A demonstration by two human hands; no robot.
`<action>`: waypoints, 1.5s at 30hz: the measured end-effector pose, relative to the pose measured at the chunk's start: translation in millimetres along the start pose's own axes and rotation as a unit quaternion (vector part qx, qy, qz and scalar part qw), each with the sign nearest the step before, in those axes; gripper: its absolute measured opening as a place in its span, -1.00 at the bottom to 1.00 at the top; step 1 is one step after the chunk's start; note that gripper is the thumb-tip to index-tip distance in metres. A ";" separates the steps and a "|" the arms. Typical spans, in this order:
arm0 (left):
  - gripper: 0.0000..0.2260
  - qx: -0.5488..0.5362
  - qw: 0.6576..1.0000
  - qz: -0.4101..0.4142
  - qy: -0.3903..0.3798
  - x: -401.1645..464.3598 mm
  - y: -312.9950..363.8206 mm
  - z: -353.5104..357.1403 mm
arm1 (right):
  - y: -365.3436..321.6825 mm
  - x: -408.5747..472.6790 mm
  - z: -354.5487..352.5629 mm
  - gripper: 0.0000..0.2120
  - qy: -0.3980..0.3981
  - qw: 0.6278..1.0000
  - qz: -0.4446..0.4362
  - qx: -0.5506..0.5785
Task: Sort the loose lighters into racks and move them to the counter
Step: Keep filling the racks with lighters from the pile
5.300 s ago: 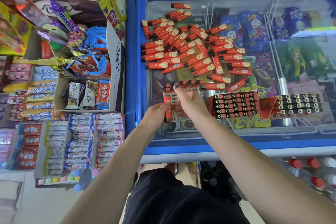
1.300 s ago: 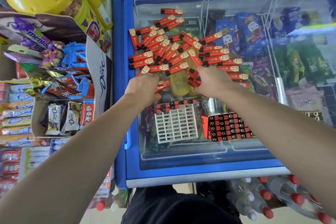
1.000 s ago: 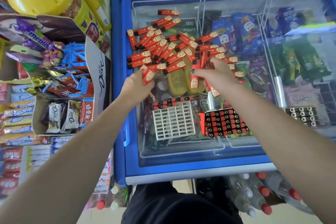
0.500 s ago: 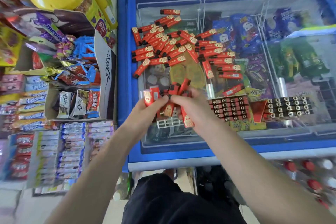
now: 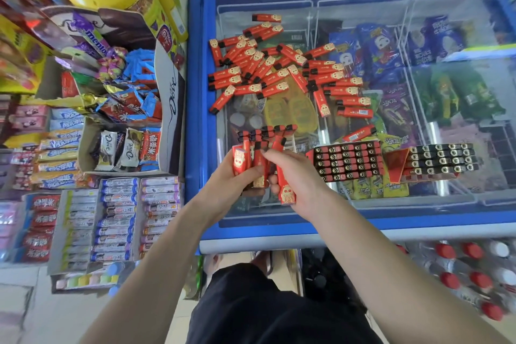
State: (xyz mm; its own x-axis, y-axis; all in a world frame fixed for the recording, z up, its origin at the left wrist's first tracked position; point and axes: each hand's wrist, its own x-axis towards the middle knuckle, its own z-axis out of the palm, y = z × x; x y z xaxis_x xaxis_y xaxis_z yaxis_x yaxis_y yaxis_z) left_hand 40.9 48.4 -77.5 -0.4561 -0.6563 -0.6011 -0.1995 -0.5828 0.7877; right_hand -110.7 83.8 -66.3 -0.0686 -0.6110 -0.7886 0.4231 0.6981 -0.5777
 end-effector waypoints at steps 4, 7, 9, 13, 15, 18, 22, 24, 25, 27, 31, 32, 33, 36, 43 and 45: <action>-0.82 -0.045 0.998 -0.006 0.039 -1.2 -1.7 0.0 | 1.7 0.7 -3.1 -0.83 -0.004 1.000 -0.017 0.013; -0.84 -0.077 0.995 -0.019 0.061 -3.2 -3.3 3.1 | 5.8 3.0 -4.9 -0.80 0.033 0.998 -0.057 -0.013; -0.84 -0.099 0.992 -0.033 0.071 -3.6 -5.1 5.0 | 6.7 3.5 -5.7 -0.80 0.056 0.994 -0.087 -0.018; -0.88 -0.105 0.990 -0.056 0.081 -3.3 -9.4 6.3 | 9.1 0.5 -7.9 -0.88 0.047 0.991 -0.127 -0.004; -0.90 -0.095 0.990 -0.062 0.083 -3.1 -11.7 7.0 | 13.8 1.6 -9.5 -0.84 0.042 0.990 -0.134 -0.011; -0.81 -0.077 0.994 -0.054 0.063 -1.9 -13.9 8.5 | 20.4 2.9 -9.6 -0.81 0.046 0.988 -0.143 -0.015; -0.81 -0.089 0.990 -0.075 0.076 0.6 -16.2 8.8 | 23.0 1.8 -11.0 -0.78 0.051 0.988 -0.145 0.027; -0.81 -0.101 0.988 -0.088 0.072 1.3 -18.5 9.6 | 22.2 1.0 -12.0 -0.77 0.050 0.988 -0.145 0.024; -0.80 -0.106 0.988 -0.090 0.069 1.9 -20.3 9.8 | 22.2 1.3 -12.1 -0.75 0.049 0.987 -0.150 0.020; -0.73 -0.113 0.987 -0.090 0.067 3.4 -23.4 9.9 | 22.3 1.9 -12.0 -0.73 0.046 0.986 -0.162 0.009; -0.69 -0.135 0.984 -0.085 0.076 5.2 -25.7 11.4 | 19.6 2.8 -12.8 -0.72 0.051 0.982 -0.183 -0.021; -0.68 -0.129 0.985 -0.083 0.077 5.7 -26.3 11.4 | 18.7 2.5 -13.0 -0.74 0.050 0.980 -0.190 -0.029; -0.67 -0.118 0.987 -0.079 0.080 6.2 -27.4 11.4 | 18.1 2.1 -13.1 -0.76 0.048 0.979 -0.195 -0.034; -0.67 -0.084 0.990 -0.053 0.103 8.4 -31.3 11.4 | 17.4 1.9 -12.0 -0.82 0.048 0.979 -0.194 -0.031; -0.66 0.005 0.988 0.035 0.150 9.9 -35.2 10.5 | 12.1 5.3 -18.1 -0.81 0.045 0.991 -0.118 -0.031; -0.67 0.030 0.987 0.049 0.151 10.9 -35.1 9.4 | 9.8 5.4 -18.7 -0.83 0.027 0.996 -0.079 0.027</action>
State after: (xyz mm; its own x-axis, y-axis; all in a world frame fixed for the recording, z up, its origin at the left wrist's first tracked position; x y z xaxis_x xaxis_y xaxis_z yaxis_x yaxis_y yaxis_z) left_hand 34.8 66.1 -110.5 -0.1983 -0.8268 -0.5263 -0.2229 -0.4849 0.8457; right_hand -123.9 94.3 -80.2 -0.1870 -0.6896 -0.6996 0.4506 0.5727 -0.6849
